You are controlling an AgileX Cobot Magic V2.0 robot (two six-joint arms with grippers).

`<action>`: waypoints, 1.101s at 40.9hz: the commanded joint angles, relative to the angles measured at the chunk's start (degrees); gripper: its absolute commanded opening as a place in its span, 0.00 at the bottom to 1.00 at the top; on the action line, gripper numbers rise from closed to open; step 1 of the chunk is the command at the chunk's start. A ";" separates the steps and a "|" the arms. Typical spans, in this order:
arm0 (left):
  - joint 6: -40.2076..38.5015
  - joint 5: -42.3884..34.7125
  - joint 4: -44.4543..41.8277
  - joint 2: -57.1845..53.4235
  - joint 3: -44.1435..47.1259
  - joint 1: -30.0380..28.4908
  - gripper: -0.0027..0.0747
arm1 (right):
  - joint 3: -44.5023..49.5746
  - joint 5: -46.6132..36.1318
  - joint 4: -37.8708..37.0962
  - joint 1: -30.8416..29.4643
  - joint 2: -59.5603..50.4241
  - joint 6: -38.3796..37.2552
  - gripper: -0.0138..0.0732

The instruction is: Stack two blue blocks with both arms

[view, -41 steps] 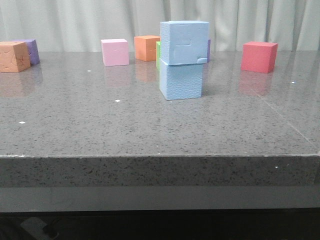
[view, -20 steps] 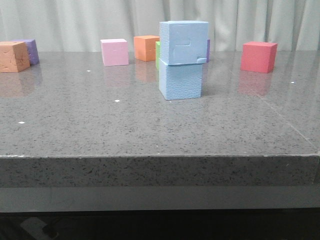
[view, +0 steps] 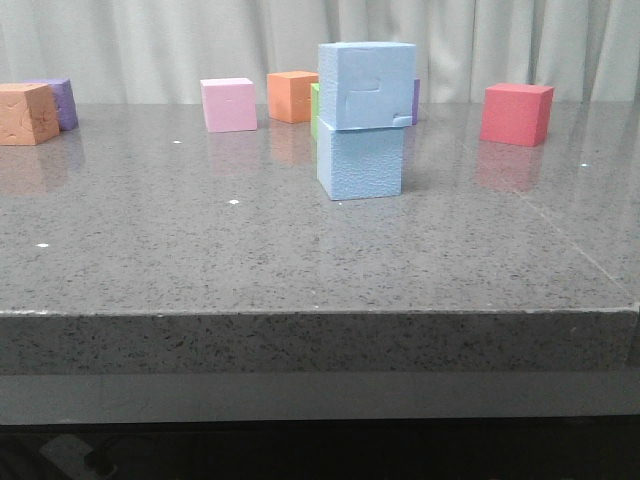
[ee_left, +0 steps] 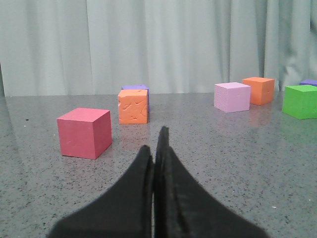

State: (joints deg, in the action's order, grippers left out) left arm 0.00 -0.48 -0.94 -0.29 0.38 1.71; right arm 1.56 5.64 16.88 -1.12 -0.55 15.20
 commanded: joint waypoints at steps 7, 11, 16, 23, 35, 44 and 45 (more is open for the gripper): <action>0.00 -4.40 0.47 -0.95 0.11 -0.14 0.01 | -0.35 -4.86 0.89 -0.45 -1.05 0.47 0.08; 0.00 -4.40 0.47 -0.95 0.11 -0.14 0.01 | -0.35 -4.81 0.74 -0.41 -1.05 -0.31 0.08; 0.00 -4.40 0.47 -0.95 0.11 -0.14 0.01 | -0.35 -4.81 -7.15 -0.41 -1.05 -8.60 0.08; 0.00 -4.40 0.47 -0.95 0.11 -0.14 0.01 | -0.35 -7.81 -15.53 -0.41 -1.05 -18.75 0.08; 0.00 -4.40 0.47 -0.95 0.11 -0.14 0.01 | -0.35 -10.39 -15.76 -0.41 -1.05 -19.17 0.08; 0.00 -4.40 0.47 -0.95 0.11 -0.14 0.01 | -0.35 -10.39 -18.76 -0.41 -1.05 -24.27 0.08; 0.00 -4.40 0.47 -0.95 0.11 -0.14 0.01 | -0.35 -10.39 -18.76 -0.41 -1.05 -24.27 0.08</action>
State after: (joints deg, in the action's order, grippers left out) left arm 0.00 -0.45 -0.94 -0.29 0.38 1.71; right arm 1.56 0.47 -0.49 -1.12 -0.55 -7.92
